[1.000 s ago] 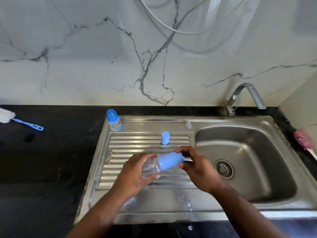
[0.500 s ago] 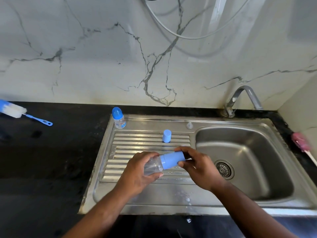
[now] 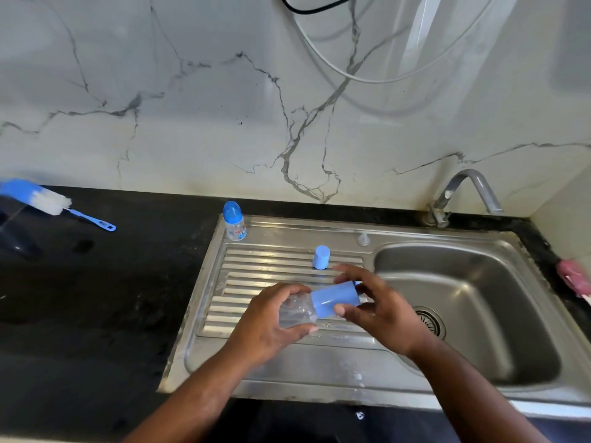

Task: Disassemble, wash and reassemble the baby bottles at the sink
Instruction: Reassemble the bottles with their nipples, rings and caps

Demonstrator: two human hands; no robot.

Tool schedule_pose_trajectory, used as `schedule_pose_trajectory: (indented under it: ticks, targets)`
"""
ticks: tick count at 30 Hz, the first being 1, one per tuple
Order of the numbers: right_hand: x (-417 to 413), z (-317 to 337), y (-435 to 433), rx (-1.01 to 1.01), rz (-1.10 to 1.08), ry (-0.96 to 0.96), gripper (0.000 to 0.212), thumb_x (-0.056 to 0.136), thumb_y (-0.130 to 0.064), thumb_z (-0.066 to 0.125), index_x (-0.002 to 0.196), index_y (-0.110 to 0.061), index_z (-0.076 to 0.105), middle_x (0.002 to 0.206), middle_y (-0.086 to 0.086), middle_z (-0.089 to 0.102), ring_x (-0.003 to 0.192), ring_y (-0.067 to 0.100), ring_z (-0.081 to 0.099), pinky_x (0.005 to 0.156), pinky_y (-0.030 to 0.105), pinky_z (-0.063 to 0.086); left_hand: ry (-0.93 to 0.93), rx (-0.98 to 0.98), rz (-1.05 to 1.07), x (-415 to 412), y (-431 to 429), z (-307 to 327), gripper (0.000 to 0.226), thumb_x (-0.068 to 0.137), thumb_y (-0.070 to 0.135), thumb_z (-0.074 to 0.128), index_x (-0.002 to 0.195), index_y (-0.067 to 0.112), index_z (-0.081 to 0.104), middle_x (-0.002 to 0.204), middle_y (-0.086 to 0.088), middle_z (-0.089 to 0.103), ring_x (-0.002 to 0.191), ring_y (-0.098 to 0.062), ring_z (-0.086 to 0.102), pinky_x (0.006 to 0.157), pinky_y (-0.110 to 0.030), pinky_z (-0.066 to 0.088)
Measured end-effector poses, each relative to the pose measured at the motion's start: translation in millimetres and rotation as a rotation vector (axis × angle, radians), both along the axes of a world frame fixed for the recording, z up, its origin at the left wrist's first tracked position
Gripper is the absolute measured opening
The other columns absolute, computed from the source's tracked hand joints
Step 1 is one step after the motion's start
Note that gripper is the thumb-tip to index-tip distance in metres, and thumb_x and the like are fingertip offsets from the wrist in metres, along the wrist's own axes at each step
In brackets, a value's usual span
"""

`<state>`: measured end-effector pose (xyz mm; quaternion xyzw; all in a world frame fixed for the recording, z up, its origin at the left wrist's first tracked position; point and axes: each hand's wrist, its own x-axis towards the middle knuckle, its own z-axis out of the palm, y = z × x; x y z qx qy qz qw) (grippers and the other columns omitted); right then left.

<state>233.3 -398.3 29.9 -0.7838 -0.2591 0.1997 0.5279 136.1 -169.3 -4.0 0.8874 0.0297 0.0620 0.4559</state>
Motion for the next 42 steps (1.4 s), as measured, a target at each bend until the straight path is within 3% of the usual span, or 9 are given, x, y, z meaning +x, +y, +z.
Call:
schedule_pose_trajectory:
  ticks: [4, 7, 10, 14, 19, 24, 28, 34, 42]
  targets:
    - [0, -1, 6, -0.019, -0.013, -0.049, 0.035, 0.086, -0.021, 0.082, 0.117, -0.033, 0.070, 0.111, -0.011, 0.072, 0.101, 0.014, 0.070, 0.082, 0.029, 0.060, 0.006, 0.011, -0.019, -3, 6, 0, 0.060, 0.073, 0.048, 0.086, 0.126, 0.036, 0.062, 0.116, 0.020, 0.063, 0.106, -0.007, 0.058, 0.092, -0.023, 0.045]
    - [-3, 3, 16, -0.038, -0.100, -0.013, 0.019, 0.088, -0.037, 0.077, 0.103, -0.027, 0.072, 0.083, 0.000, 0.074, 0.070, 0.018, 0.073, 0.067, 0.033, 0.059, -0.010, 0.051, -0.025, -4, 8, 3, 0.059, 0.075, 0.047, 0.085, 0.127, 0.038, 0.060, 0.119, 0.025, 0.059, 0.109, -0.005, 0.055, 0.093, -0.017, 0.042]
    - [-2, 8, 26, -0.032, -0.152, 0.005, 0.036, 0.084, -0.055, 0.073, 0.093, -0.020, 0.072, 0.070, 0.007, 0.071, 0.059, 0.024, 0.069, 0.064, 0.040, 0.058, -0.016, 0.006, 0.002, -2, 9, 5, 0.059, 0.073, 0.048, 0.085, 0.125, 0.038, 0.060, 0.119, 0.024, 0.061, 0.110, -0.004, 0.056, 0.091, -0.014, 0.041]
    - [-4, 6, 42, 0.149, -0.106, 0.176, 0.040, 0.084, -0.048, 0.078, 0.110, -0.018, 0.070, 0.092, 0.004, 0.073, 0.078, 0.022, 0.068, 0.073, 0.046, 0.060, -0.045, -0.123, 0.100, 2, 13, 4, 0.058, 0.071, 0.047, 0.087, 0.120, 0.040, 0.059, 0.117, 0.021, 0.064, 0.108, -0.006, 0.061, 0.089, -0.021, 0.049]
    - [-19, -13, 71, 0.053, -0.071, 0.186, 0.046, 0.079, -0.053, 0.082, 0.112, -0.025, 0.067, 0.102, -0.001, 0.074, 0.097, 0.017, 0.071, 0.087, 0.045, 0.059, -0.059, -0.166, 0.125, 8, 18, 4, 0.054, 0.078, 0.038, 0.087, 0.122, 0.038, 0.055, 0.118, 0.019, 0.061, 0.108, 0.000, 0.061, 0.083, -0.014, 0.050]
    - [-14, -23, 95, 0.036, -0.108, 0.185, 0.033, 0.083, -0.047, 0.081, 0.103, -0.024, 0.070, 0.093, -0.001, 0.074, 0.089, 0.016, 0.070, 0.084, 0.044, 0.059, -0.027, -0.186, 0.108, 19, 33, -7, 0.059, 0.078, 0.038, 0.085, 0.129, 0.032, 0.055, 0.124, 0.019, 0.060, 0.113, -0.001, 0.060, 0.089, -0.017, 0.049]
    - [11, -36, 103, -0.141, -0.155, 0.128, 0.045, 0.076, -0.057, 0.082, 0.105, -0.026, 0.068, 0.095, -0.009, 0.074, 0.091, 0.006, 0.069, 0.081, 0.028, 0.057, 0.041, -0.156, 0.109, 28, 61, -21, 0.077, 0.068, 0.058, 0.084, 0.134, 0.040, 0.050, 0.126, 0.022, 0.057, 0.117, 0.000, 0.055, 0.093, -0.015, 0.045]
    - [66, -47, 128, -0.365, -0.173, 0.008, 0.046, 0.076, -0.044, 0.087, 0.109, -0.027, 0.060, 0.094, -0.012, 0.068, 0.084, -0.001, 0.063, 0.065, 0.005, 0.044, 0.098, -0.116, 0.196, 35, 103, -42, 0.061, 0.082, 0.043, 0.081, 0.135, 0.042, 0.051, 0.126, 0.019, 0.057, 0.121, -0.002, 0.052, 0.098, -0.026, 0.046]
    - [137, -56, 206, -0.380, -0.100, -0.114, 0.046, 0.082, -0.033, 0.084, 0.119, -0.018, 0.060, 0.099, -0.010, 0.060, 0.091, 0.010, 0.057, 0.079, 0.023, 0.041, 0.107, -0.090, 0.278, 51, 125, -63, 0.051, 0.085, 0.036, 0.079, 0.132, 0.035, 0.058, 0.119, 0.021, 0.063, 0.115, 0.001, 0.056, 0.095, -0.021, 0.047]
